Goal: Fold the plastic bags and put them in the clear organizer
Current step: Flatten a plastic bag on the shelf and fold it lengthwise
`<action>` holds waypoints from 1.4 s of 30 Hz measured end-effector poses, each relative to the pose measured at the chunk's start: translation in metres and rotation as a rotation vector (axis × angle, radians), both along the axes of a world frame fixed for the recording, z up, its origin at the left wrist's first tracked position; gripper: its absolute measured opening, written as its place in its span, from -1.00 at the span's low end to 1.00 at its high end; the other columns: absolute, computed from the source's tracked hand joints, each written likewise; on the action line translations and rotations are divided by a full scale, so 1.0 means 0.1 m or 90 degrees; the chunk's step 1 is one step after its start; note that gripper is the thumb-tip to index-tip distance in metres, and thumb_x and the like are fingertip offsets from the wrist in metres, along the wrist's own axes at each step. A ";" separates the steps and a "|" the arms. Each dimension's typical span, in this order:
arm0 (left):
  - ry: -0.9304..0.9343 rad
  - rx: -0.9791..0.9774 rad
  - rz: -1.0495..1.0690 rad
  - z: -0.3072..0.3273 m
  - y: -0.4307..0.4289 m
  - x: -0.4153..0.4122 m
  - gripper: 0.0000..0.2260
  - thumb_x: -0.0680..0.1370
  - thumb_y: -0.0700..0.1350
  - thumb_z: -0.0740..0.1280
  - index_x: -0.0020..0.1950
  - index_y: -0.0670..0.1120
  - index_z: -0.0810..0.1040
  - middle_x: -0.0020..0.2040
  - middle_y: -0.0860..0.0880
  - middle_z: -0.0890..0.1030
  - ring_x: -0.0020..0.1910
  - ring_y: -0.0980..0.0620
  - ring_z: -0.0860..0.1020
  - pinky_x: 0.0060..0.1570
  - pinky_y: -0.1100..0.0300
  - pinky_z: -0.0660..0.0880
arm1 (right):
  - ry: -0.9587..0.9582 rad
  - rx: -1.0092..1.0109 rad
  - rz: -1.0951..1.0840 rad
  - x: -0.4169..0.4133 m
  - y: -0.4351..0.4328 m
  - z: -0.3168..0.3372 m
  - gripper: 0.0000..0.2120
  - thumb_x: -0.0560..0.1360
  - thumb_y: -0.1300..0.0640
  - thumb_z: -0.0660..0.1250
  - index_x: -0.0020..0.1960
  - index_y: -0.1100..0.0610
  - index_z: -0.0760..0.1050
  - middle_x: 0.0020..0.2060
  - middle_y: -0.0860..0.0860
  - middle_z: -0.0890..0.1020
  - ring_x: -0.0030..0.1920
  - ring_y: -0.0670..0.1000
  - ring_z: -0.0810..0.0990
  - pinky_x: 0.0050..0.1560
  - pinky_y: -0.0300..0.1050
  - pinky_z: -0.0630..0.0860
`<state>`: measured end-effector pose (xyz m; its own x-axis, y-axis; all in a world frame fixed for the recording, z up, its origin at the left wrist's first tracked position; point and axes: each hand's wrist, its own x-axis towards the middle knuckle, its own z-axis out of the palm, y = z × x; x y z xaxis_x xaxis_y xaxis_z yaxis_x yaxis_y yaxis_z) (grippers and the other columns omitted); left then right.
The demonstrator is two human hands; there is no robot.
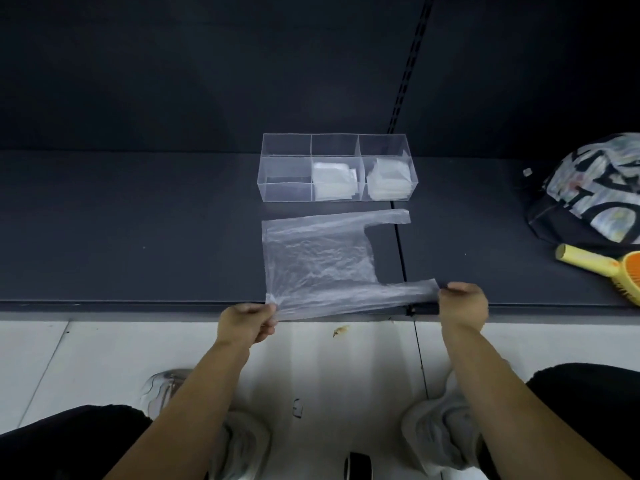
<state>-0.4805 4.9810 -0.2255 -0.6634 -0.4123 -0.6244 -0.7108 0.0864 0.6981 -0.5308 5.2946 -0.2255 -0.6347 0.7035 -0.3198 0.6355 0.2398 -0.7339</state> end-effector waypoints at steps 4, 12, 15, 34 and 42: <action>0.209 -0.486 -0.088 0.04 0.04 -0.03 -0.87 0.53 -0.16 0.37 -0.14 -0.20 0.50 -0.18 -0.12 0.52 -0.14 -0.18 0.51 -0.15 0.05 0.40 | 0.108 0.289 0.135 0.04 -0.34 0.11 -0.69 0.42 0.36 0.31 0.15 0.23 0.53 0.18 0.24 0.49 0.20 0.28 0.44 0.19 0.12 0.38; 0.159 -0.670 -0.554 -0.27 0.09 -0.60 -0.38 0.64 0.02 0.05 0.55 -0.12 -0.22 0.58 -0.09 -0.13 0.55 -0.04 -0.20 0.48 0.00 -0.27 | 0.157 0.254 0.807 -0.13 -1.96 -0.01 -0.53 0.66 0.09 0.01 0.55 0.14 0.07 0.55 0.06 0.11 0.55 0.01 -0.02 0.53 -0.10 -0.20; 0.107 -0.745 -0.657 -0.48 -0.04 -0.60 -0.33 0.57 0.19 -0.15 0.45 -0.09 -0.48 0.54 -0.08 -0.33 0.50 -0.05 -0.36 0.45 -0.08 -0.33 | 0.075 0.329 0.862 -0.30 -2.05 -0.22 -0.46 0.65 -0.11 -0.10 0.57 0.06 -0.06 0.57 0.02 0.00 0.56 -0.01 -0.13 0.51 -0.07 -0.30; 0.491 -0.692 -0.727 -0.37 -0.20 -0.09 -0.34 0.56 0.27 0.13 0.48 -0.17 0.29 0.49 -0.13 0.30 0.49 -0.08 0.23 0.47 -0.06 0.07 | 0.167 0.425 0.736 -0.17 -0.60 -0.14 -0.38 0.53 -0.22 0.15 0.44 0.17 0.33 0.44 0.12 0.33 0.44 0.15 0.27 0.46 0.12 0.16; 0.568 -0.723 -0.740 -0.26 -0.30 0.01 -0.60 0.34 -0.36 0.22 0.08 -0.15 0.67 0.12 -0.11 0.66 0.07 -0.05 0.65 0.04 0.01 0.58 | 0.178 0.449 0.778 0.35 -1.11 -0.26 -0.50 0.13 0.20 0.62 0.03 0.13 0.58 0.02 0.07 0.62 -0.01 0.15 0.62 0.01 0.05 0.55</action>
